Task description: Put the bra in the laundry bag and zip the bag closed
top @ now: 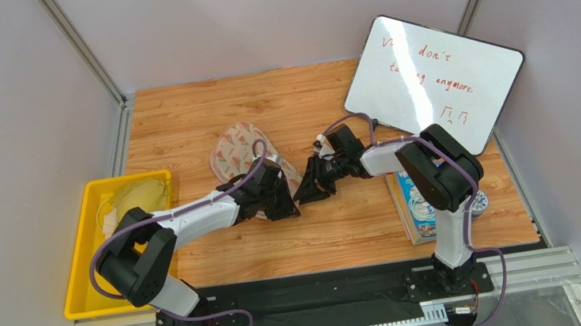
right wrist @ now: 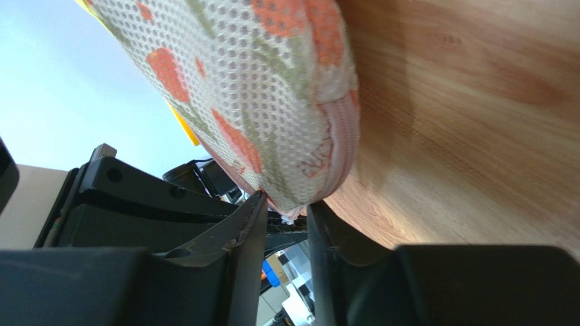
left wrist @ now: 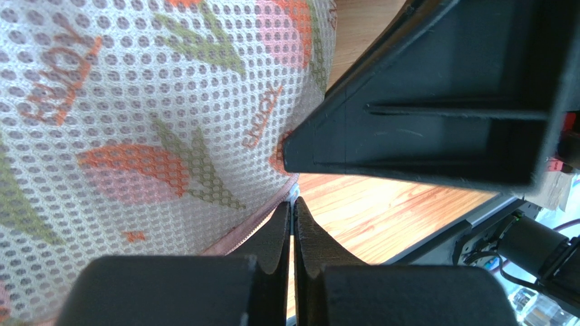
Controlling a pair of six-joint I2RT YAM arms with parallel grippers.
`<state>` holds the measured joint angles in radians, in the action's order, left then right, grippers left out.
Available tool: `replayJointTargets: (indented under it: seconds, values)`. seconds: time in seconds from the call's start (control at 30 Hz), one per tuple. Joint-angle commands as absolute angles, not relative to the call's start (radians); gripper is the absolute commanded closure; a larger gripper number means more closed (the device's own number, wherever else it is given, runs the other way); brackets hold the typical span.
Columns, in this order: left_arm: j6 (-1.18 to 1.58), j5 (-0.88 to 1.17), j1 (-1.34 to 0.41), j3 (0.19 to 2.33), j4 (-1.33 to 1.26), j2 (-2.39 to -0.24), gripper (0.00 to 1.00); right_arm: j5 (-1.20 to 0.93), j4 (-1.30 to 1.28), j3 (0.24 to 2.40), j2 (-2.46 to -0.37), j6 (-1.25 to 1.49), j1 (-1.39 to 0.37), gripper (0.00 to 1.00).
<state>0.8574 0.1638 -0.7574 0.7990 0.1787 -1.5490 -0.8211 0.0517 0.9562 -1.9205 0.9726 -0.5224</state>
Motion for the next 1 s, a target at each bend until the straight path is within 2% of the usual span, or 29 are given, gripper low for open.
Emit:
replayJointTargets:
  seconds: [0.0,0.13,0.17,0.57,0.97]
  values:
    - [0.857,0.181,-0.761,0.793,0.13,-1.496,1.0,-0.805,0.115,0.957,-1.928,0.993,-0.528,0.83]
    - [0.859,0.183,-0.759,0.792,0.127,-1.499,1.0,-0.79,0.078,0.962,-1.948,0.969,-0.525,0.99]
    - [0.858,0.178,-0.758,0.793,0.13,-1.497,1.0,-0.788,0.069,0.965,-1.95,0.96,-0.526,1.0]
    - [0.862,0.158,-0.683,0.655,0.161,-1.385,1.0,-0.696,-0.202,1.109,-1.983,0.796,-0.46,1.0]
    - [0.848,0.172,-0.681,0.672,0.166,-1.408,1.0,-0.621,-0.353,1.203,-1.96,0.671,-0.451,1.0]
